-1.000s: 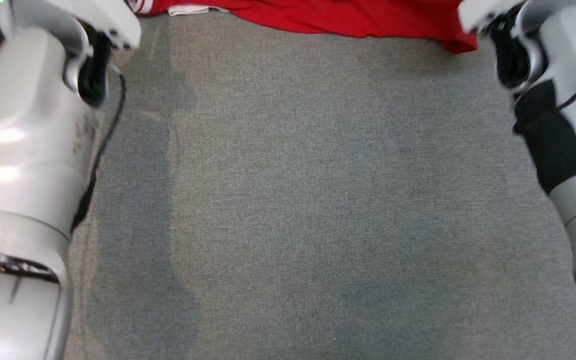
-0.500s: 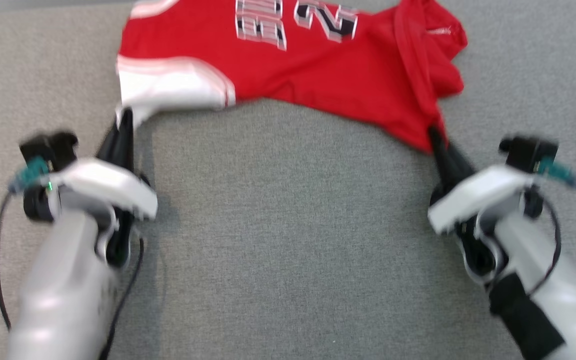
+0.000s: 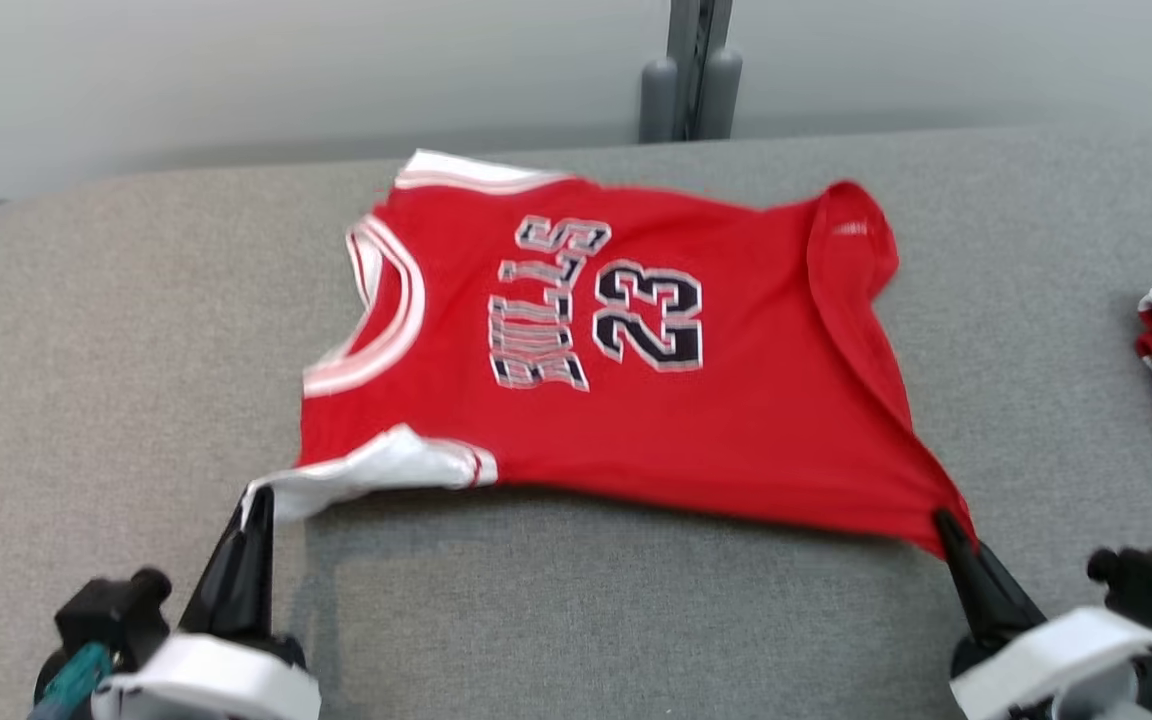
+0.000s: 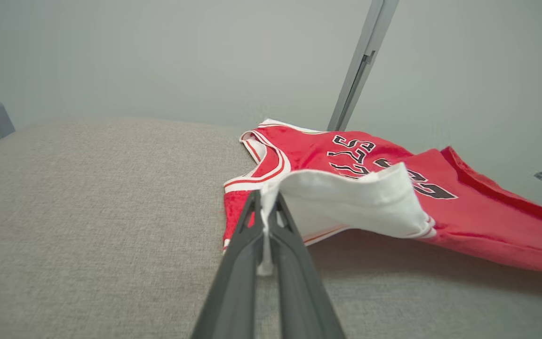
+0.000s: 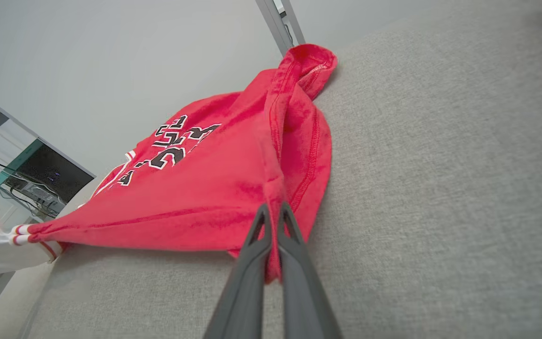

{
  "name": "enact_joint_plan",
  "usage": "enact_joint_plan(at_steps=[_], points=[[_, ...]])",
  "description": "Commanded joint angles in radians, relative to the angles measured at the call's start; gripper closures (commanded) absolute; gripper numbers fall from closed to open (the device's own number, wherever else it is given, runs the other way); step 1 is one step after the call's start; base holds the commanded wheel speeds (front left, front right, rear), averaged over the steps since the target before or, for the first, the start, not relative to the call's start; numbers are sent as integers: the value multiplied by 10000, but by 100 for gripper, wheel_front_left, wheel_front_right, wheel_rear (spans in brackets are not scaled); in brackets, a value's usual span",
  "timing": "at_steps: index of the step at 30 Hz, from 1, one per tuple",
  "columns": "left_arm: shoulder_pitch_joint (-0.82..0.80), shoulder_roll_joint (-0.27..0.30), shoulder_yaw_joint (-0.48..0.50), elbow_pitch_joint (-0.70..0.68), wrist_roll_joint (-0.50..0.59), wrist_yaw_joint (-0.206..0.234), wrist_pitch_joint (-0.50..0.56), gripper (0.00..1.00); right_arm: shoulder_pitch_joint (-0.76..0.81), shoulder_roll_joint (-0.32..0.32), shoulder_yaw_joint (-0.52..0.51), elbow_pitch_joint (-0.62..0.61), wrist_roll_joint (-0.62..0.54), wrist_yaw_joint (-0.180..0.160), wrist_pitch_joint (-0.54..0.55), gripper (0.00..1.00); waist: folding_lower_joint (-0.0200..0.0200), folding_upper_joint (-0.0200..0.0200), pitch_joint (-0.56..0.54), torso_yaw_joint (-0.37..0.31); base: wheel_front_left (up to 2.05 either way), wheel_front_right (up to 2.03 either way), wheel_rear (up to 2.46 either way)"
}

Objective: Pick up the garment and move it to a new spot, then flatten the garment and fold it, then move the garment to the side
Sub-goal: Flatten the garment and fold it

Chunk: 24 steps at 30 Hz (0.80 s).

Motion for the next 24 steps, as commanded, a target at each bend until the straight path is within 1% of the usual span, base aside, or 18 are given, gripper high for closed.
enact_joint_plan(at_steps=[1, 5, 6, 8, 12, 16, 19, 21, 24], points=[[430, 122, 86, -589, 29, 223, 217, 100, 382, -185, -99, -181, -77, 5, 6, 100, 0, 0, -390, 28, 0, 0, 0], [2212, 205, 380, -2525, -127, 1134, 1075, 100, 1351, -389, -530, -657, -243, 3, 358, 100, 0, 0, -928, -139, 0, 0, 0], [2588, 209, 389, -2974, -78, 1337, 1283, 100, 1615, -355, -682, -781, -267, 3, 452, 100, 0, 0, -1043, -133, 0, 0, 0], [3242, 188, 332, -3758, -55, 1635, 1686, 100, 2120, -239, -969, -1079, -357, 3, 705, 100, 0, 0, -1271, -101, 0, 0, 0], [4273, 419, 268, -5004, 124, 2134, 2523, 100, 3234, -114, -1717, -1615, -848, 3, 1403, 100, 0, 0, -1638, 8, 0, 0, 0], [4901, 695, 180, -6024, 270, 2492, 3442, 100, 4253, 254, -2691, -2355, -1503, 3, 2325, 100, 0, 0, -1718, 64, 0, 0, 0], [5101, 794, 122, -6534, 340, 2685, 3922, 100, 4836, 702, -3422, -3036, -1965, 3, 2999, 100, 0, 0, -1678, 57, 0, 0, 0], [5116, 808, 82, -6651, 342, 2761, 4110, 100, 5032, 992, -3782, -3423, -2231, 3, 3417, 100, 0, 0, -1605, 7, 0, 0, 0], [4917, 864, 27, -6655, 358, 2734, 4270, 100, 5102, 1474, -4229, -3786, -2609, 3, 3944, 100, 0, 0, -1422, -38, 0, 0, 0]])
